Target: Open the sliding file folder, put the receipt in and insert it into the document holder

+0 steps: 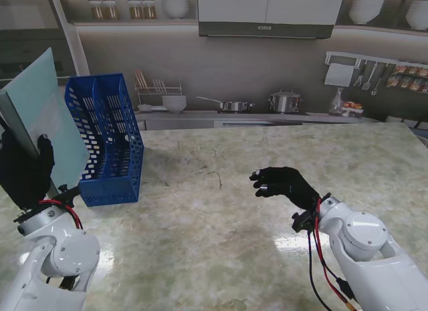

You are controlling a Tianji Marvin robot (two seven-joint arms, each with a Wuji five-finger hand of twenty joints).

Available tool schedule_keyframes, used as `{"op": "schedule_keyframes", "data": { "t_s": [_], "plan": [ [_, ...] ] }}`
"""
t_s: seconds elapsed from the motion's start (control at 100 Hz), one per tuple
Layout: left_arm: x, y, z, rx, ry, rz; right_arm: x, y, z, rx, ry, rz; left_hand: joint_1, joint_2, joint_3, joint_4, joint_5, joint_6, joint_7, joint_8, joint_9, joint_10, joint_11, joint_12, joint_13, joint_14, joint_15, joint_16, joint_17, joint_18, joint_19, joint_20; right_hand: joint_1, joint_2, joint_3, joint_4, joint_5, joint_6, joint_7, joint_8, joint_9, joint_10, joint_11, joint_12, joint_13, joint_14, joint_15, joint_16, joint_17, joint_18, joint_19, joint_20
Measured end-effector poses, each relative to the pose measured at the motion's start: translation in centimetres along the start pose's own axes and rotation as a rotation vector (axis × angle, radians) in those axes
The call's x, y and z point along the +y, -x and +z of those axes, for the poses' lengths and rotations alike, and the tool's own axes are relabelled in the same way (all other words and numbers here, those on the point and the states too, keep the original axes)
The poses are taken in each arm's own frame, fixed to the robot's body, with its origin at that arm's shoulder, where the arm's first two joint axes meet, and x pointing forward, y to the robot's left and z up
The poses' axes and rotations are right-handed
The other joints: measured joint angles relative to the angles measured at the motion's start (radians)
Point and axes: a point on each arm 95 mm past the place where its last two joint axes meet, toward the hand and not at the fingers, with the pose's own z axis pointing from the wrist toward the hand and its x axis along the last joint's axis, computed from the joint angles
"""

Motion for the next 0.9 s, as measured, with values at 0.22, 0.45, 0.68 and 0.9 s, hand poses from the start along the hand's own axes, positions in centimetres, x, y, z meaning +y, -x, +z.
{"op": "schedule_keyframes", "data": {
  "t_s": [0.22,0.45,0.68,0.9],
  "plan": [
    [1.2,0.4,0.4,-0.013,-0.013,0.028,0.1,0.1,0.1,-0.003,0.003,0.004,0.005,0.044,-0.061,-0.020,-0.027,-0.031,-0.011,0.032,-0.033,-0.031,-0.022,0.000,-0.050,-0.015,-0.068,-0.013,-0.018,-0.036,-0.091,-0.032,0.000,0.000,0.000,0.000,0.000,-0.008,0.000,0.000,0.000,0.000,0.000,0.000,0.000,0.000,0.000,0.000,0.000,0.000,0.000,0.000],
    [2.6,0.9,0.9,-0.022,-0.037,0.073,0.2,0.1,0.2,-0.005,0.005,0.007,0.015,0.074,-0.104,-0.042,-0.050,-0.050,-0.021,0.056,-0.059,-0.048,-0.041,0.001,-0.099,-0.018,-0.102,-0.015,-0.051,-0.055,-0.137,-0.033,0.000,-0.013,0.000,0.000,0.000,-0.013,0.000,0.000,0.000,0.000,0.000,0.000,0.000,0.000,0.000,0.000,0.000,0.000,0.000,0.000],
    [3.8,1.2,1.3,-0.019,-0.051,0.105,0.4,0.2,0.3,-0.005,0.006,0.010,0.016,0.097,-0.143,-0.061,-0.079,-0.081,-0.023,0.065,-0.085,-0.082,-0.062,0.001,-0.132,-0.028,-0.143,-0.025,-0.084,-0.074,-0.190,-0.033,0.000,-0.013,0.000,0.000,0.000,-0.023,0.000,0.000,0.000,0.000,0.000,0.000,0.000,0.000,0.000,0.000,0.000,0.000,0.000,0.000],
    [5.1,1.5,1.6,-0.017,-0.069,0.127,0.5,0.3,0.3,-0.008,0.006,0.015,0.018,0.108,-0.165,-0.070,-0.085,-0.095,-0.027,0.066,-0.086,-0.094,-0.074,0.001,-0.160,-0.034,-0.167,-0.026,-0.108,-0.086,-0.219,-0.033,0.000,-0.013,0.000,0.000,0.000,-0.025,0.006,0.000,0.000,0.000,0.000,0.000,0.000,0.000,0.000,0.000,0.000,0.000,-0.001,0.000]
  ]
}}
